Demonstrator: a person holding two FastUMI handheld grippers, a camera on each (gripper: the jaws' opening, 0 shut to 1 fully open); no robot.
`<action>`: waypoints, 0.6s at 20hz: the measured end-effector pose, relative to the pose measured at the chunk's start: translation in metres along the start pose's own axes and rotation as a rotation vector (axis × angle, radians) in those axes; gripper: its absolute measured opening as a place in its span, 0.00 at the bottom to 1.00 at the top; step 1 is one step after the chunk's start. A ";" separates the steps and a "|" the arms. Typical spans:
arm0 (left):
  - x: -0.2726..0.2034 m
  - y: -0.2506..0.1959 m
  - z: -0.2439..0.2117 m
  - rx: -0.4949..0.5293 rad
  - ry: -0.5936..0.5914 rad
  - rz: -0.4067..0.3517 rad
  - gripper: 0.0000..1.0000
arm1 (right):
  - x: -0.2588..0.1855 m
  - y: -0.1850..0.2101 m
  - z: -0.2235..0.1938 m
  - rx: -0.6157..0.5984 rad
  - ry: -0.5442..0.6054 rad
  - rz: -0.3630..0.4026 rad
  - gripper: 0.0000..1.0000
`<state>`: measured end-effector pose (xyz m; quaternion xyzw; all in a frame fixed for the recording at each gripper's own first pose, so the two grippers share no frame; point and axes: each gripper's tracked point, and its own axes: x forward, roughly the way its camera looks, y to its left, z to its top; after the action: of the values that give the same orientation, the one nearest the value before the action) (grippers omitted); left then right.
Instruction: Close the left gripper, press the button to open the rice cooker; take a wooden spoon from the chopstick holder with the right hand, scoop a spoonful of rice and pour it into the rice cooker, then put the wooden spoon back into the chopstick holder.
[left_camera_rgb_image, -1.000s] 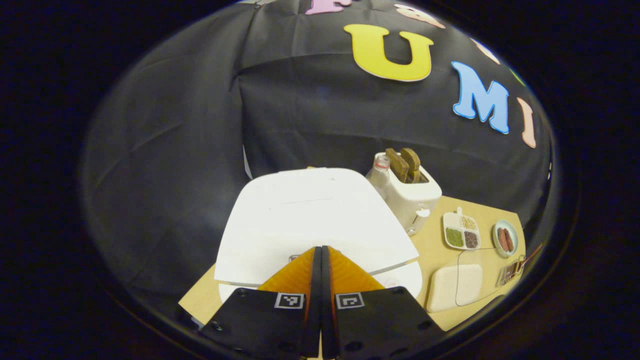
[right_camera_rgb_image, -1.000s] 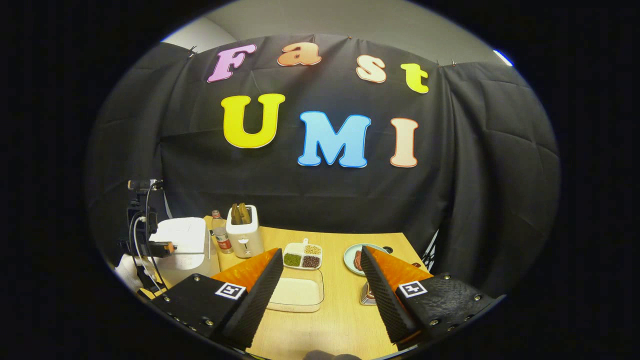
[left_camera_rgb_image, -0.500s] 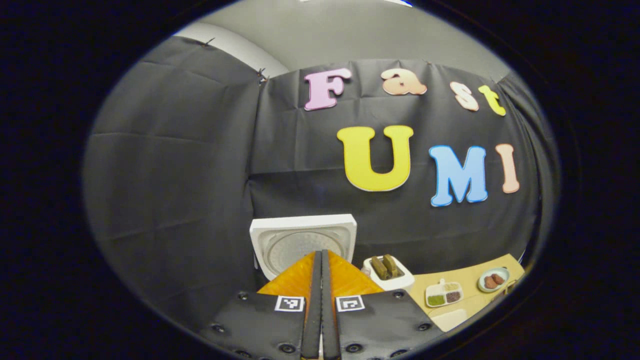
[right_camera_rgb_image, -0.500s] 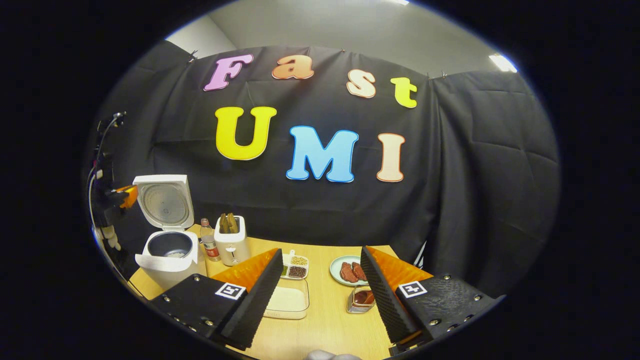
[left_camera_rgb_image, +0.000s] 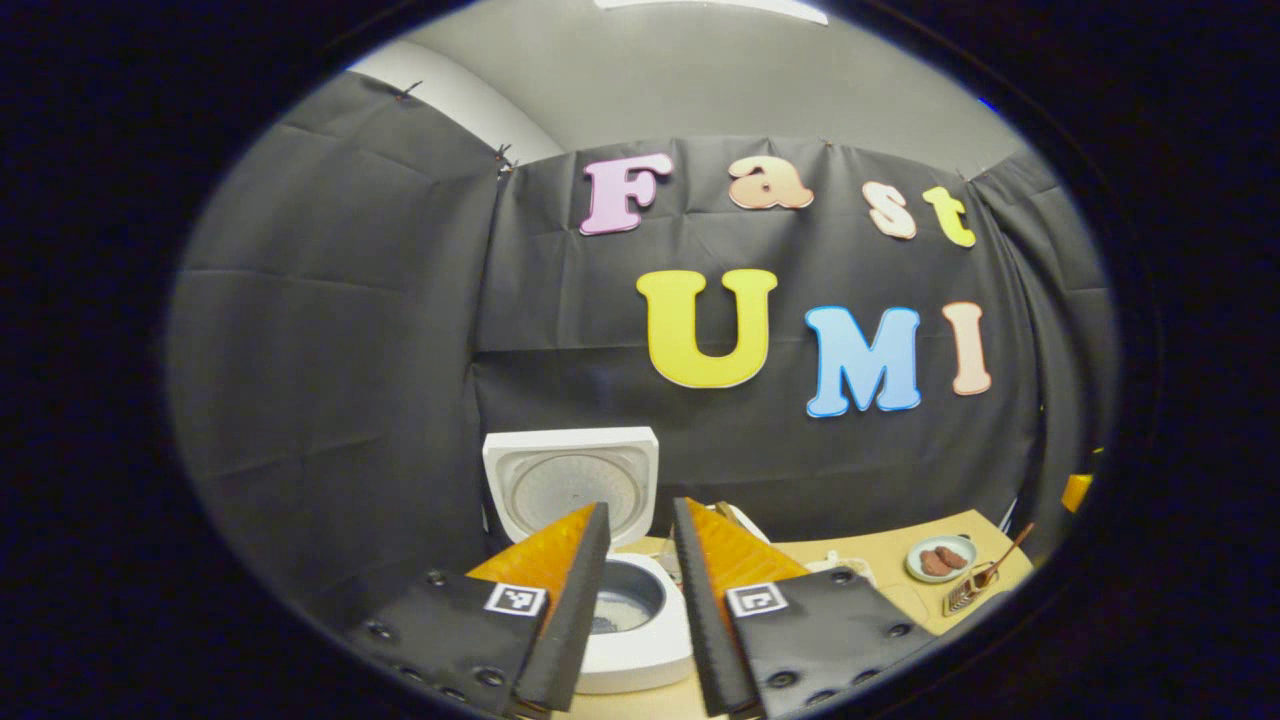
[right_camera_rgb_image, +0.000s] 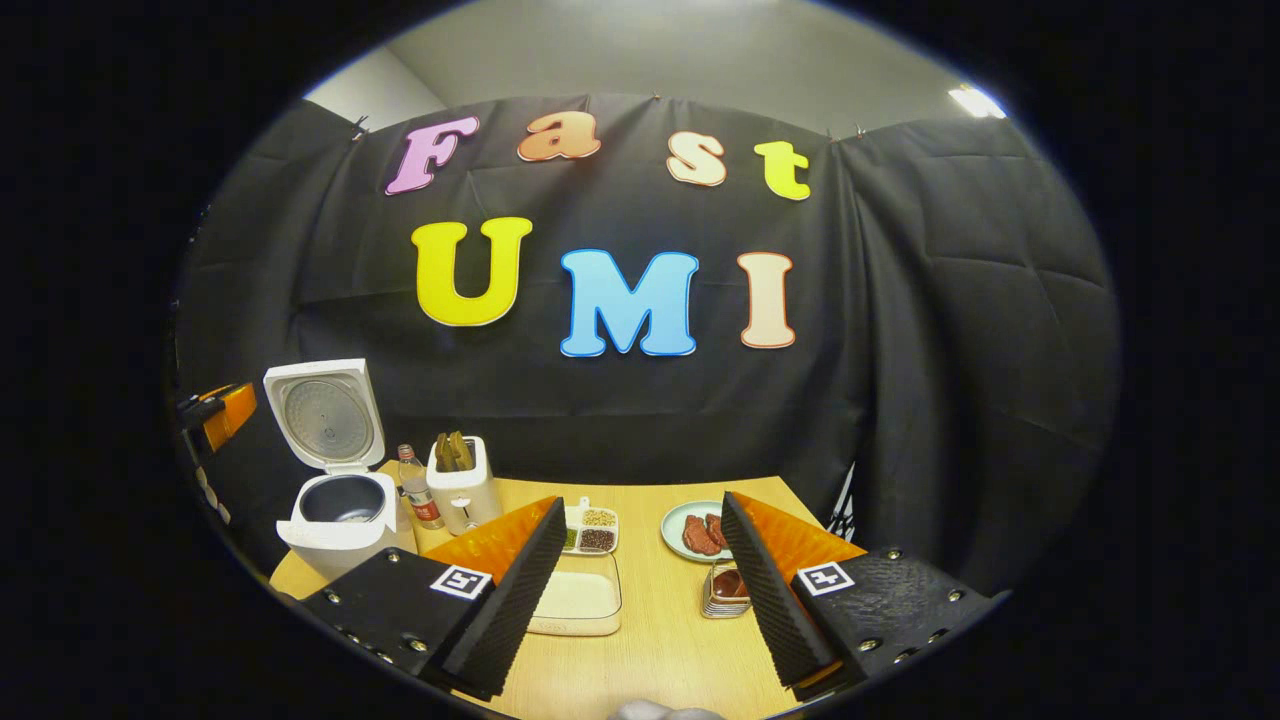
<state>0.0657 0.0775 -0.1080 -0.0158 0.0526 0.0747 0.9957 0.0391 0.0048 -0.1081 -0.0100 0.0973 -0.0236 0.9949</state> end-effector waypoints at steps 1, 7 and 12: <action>-0.008 -0.007 -0.003 -0.008 0.004 -0.023 0.63 | 0.000 -0.005 -0.005 0.008 0.002 -0.007 0.95; -0.048 -0.014 0.014 0.011 -0.072 -0.044 0.98 | 0.003 -0.035 -0.059 0.078 0.039 -0.041 0.95; -0.070 -0.043 0.031 0.035 -0.118 -0.092 0.96 | 0.031 -0.070 -0.117 0.147 0.112 -0.072 0.95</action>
<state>0.0069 0.0263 -0.0688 0.0038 -0.0057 0.0286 0.9996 0.0436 -0.0680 -0.2266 0.0607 0.1504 -0.0670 0.9845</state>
